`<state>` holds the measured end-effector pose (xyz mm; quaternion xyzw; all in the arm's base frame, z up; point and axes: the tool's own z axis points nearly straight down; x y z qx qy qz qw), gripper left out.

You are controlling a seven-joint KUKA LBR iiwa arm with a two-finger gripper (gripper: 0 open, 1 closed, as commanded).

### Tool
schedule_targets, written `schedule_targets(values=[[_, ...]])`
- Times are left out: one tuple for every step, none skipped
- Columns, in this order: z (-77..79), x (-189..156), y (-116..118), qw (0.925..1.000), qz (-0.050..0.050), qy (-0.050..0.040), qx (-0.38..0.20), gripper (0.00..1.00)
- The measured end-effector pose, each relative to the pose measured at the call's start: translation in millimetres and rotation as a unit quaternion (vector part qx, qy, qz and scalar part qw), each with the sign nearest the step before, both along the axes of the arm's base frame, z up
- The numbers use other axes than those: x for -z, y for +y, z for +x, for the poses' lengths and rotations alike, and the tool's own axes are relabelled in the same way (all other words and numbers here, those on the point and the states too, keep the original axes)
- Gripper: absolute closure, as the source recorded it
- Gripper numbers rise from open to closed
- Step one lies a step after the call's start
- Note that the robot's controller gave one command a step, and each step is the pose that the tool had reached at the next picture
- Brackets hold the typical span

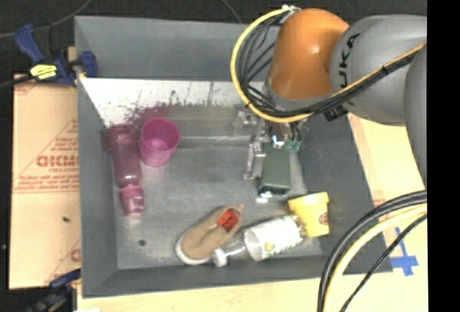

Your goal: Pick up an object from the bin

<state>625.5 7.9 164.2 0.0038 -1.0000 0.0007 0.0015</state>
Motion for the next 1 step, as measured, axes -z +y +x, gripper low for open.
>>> schedule_targets(values=[[1.3,-5.2,0.0,1.0000,0.000,-0.0038,0.000,0.00]])
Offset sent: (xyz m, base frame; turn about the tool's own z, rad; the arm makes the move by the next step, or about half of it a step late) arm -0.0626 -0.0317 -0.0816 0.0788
